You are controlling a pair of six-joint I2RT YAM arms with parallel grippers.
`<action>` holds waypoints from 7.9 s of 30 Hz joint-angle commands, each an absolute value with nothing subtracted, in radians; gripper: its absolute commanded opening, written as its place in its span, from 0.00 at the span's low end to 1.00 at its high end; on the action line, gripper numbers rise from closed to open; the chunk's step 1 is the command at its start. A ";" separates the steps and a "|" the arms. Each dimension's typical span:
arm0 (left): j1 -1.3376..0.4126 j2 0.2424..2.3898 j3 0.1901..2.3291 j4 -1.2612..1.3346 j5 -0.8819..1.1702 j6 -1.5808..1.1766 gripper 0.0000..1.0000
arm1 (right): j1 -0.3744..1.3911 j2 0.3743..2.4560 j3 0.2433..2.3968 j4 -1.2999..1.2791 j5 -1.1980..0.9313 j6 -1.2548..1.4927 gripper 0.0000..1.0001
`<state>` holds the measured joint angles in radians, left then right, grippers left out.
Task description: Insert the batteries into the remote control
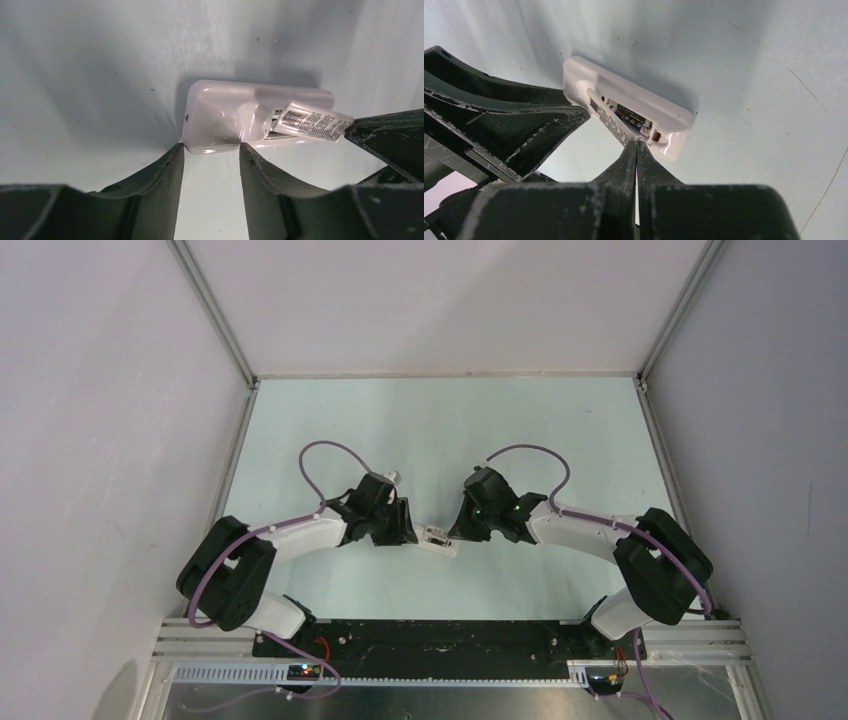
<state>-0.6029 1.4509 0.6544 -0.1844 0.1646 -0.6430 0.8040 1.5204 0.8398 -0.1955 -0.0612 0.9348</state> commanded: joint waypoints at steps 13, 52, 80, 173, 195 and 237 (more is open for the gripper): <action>-0.594 1.467 0.650 -0.186 0.166 -0.617 0.50 | 0.776 1.526 0.848 -0.222 -0.160 0.928 0.00; -0.594 1.454 0.652 -0.186 0.169 -0.622 0.51 | 0.782 1.564 0.850 -0.185 -0.132 0.947 0.00; -0.586 1.409 0.656 -0.188 0.149 -0.630 0.53 | 0.794 1.492 0.781 -0.130 -0.081 1.011 0.00; -0.597 1.442 0.653 -0.129 0.111 -0.655 0.75 | 0.951 1.756 1.052 -0.525 0.247 0.889 0.11; -0.593 1.327 0.659 -0.188 0.009 -0.665 0.75 | 1.011 1.803 1.099 -0.611 0.347 0.814 0.20; -0.569 0.801 0.675 -0.425 -0.162 -0.621 0.80 | 0.972 1.688 1.115 -0.432 -0.032 0.187 0.85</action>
<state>-0.5777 0.9199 0.6632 -0.4107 -0.0982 -0.6445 0.9649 1.6482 1.1255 -0.4782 0.1303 0.3977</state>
